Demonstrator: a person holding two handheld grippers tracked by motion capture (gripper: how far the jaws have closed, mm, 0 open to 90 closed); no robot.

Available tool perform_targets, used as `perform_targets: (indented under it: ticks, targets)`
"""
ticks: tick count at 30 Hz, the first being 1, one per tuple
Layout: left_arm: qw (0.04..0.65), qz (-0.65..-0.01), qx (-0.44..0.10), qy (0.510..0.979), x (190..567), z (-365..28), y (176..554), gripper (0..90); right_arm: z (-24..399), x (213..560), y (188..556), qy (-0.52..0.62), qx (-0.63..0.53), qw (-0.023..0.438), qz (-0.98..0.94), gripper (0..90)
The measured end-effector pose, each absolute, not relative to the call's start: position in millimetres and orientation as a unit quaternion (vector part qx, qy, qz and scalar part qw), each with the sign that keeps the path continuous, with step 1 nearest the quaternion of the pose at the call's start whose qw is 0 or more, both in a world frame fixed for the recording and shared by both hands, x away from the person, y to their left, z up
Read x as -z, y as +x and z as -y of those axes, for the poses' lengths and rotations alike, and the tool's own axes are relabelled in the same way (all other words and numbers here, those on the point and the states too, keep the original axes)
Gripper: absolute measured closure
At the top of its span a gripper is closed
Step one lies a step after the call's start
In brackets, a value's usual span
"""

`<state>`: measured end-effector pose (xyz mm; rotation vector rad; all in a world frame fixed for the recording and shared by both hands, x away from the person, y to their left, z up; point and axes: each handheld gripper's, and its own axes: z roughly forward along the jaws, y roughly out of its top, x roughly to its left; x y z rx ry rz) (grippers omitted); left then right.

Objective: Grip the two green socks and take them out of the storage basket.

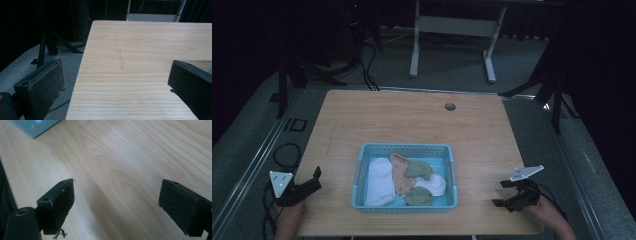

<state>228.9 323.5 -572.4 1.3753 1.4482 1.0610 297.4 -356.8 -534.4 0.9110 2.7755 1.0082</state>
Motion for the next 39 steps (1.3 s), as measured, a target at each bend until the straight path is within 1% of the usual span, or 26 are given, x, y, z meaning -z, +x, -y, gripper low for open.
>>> perform_targets:
  ticks: [2, 7, 13, 19, 22, 27, 39]
  targets:
    - [0.426, -0.579, -0.424, 0.551, 572.4, -323.4, 228.9, 0.7, 351.0, 532.4, 298.1, 0.285, -0.32, 0.021, -0.903, 12.9]
    - [0.426, -0.578, -0.424, 0.552, 572.3, -323.4, 228.8, 0.7, 340.3, 525.5, 299.5, 0.267, -0.321, 0.025, -0.908, 12.5]
    - [0.425, -0.578, -0.423, 0.553, 572.3, -323.1, 228.9, 0.7, 326.1, 512.4, 301.3, 0.241, -0.333, 0.031, -0.911, 11.9]
    - [0.425, -0.578, -0.423, 0.554, 572.3, -323.1, 228.9, 0.7, 313.2, 500.3, 303.6, 0.243, -0.35, 0.023, -0.905, 12.1]
    - [0.425, -0.578, -0.422, 0.554, 572.3, -323.1, 229.0, 0.7, 303.2, 490.5, 304.3, 0.226, -0.353, 0.028, -0.907, 12.1]
    - [0.426, -0.577, -0.422, 0.555, 572.3, -323.2, 229.0, 0.7, 293.3, 480.0, 306.4, 0.211, -0.353, 0.023, -0.911, 12.1]
    - [0.426, -0.577, -0.42, 0.556, 572.3, -323.4, 229.1, 0.7, 254.3, 452.5, 312.1, 0.172, -0.359, 0.021, -0.917, 12.1]
